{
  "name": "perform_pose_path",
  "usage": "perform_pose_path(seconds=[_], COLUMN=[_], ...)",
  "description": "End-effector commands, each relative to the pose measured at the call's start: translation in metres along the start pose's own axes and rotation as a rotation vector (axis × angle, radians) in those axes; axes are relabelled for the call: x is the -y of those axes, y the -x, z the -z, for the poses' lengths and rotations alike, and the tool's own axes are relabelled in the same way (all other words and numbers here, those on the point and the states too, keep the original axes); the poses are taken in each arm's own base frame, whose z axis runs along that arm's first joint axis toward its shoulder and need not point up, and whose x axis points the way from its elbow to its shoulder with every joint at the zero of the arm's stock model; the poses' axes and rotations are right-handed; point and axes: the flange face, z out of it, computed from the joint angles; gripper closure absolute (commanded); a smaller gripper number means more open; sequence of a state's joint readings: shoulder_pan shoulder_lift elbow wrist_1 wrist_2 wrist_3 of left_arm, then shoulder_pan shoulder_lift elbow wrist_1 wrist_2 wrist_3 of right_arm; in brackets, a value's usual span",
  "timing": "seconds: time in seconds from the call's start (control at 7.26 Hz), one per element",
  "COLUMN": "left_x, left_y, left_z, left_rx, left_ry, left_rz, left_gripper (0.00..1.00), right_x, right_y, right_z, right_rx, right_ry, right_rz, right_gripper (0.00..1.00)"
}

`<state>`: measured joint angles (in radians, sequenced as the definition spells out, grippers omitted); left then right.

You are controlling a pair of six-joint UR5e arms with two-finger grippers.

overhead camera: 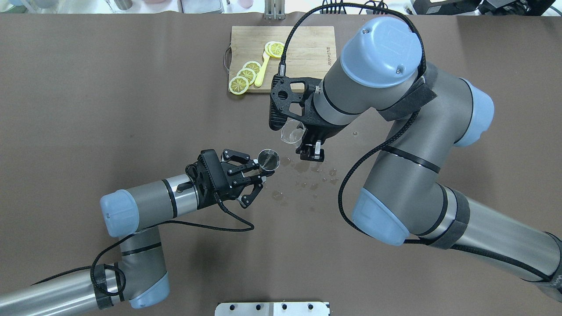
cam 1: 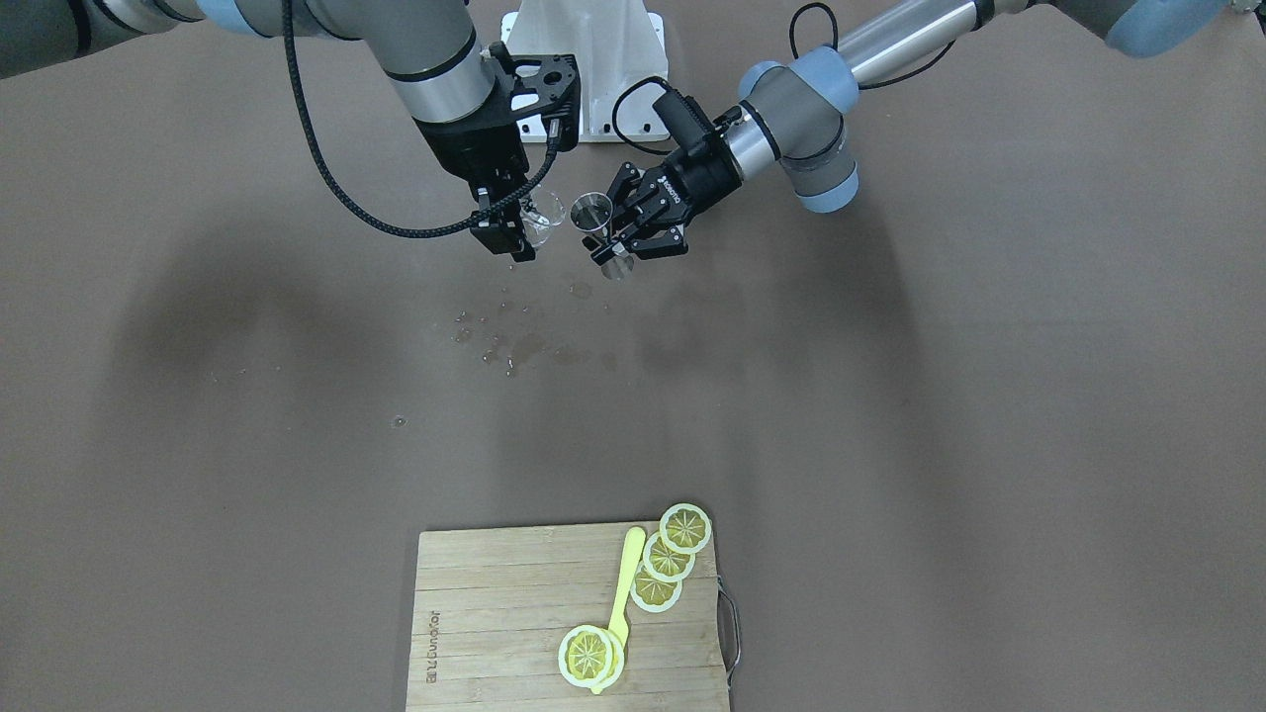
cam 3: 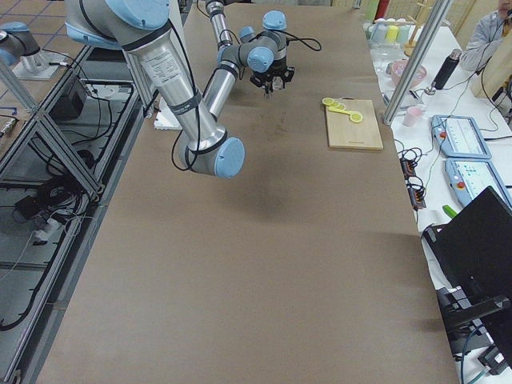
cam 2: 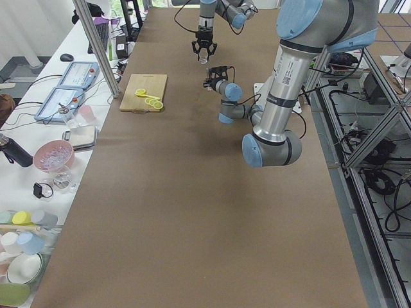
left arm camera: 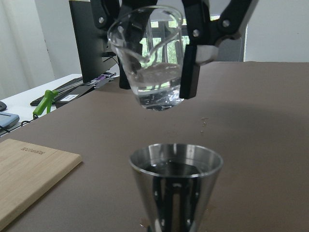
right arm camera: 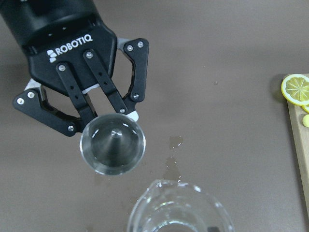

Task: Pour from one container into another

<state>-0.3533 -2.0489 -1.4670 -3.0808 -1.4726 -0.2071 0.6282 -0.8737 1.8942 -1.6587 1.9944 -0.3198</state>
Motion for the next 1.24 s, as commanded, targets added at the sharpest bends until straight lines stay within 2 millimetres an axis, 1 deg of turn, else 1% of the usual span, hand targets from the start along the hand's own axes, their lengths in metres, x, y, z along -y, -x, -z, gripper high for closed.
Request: perform_pose_path(seconds=[0.0, 0.41, 0.83, 1.1], left_x=[0.000, -0.002, -0.001, -0.001], left_y=[0.000, 0.000, 0.002, 0.006], left_z=[0.000, -0.001, 0.000, 0.000], left_rx=[0.000, 0.000, 0.004, 0.010], left_ry=[0.001, 0.004, 0.000, 0.000], left_rz=[0.000, 0.000, -0.001, -0.014], left_gripper=[1.00, 1.00, 1.00, 1.00], right_x=[0.003, 0.010, 0.020, 0.026], right_y=[-0.001, -0.003, 0.005, 0.006], right_z=[0.000, 0.000, -0.008, -0.013], right_rx=[0.007, -0.006, -0.004, -0.006], right_ry=[0.033, 0.070, 0.097, 0.110], right_rz=[-0.011, -0.019, -0.007, 0.020], right_gripper=[1.00, 1.00, 1.00, 1.00])
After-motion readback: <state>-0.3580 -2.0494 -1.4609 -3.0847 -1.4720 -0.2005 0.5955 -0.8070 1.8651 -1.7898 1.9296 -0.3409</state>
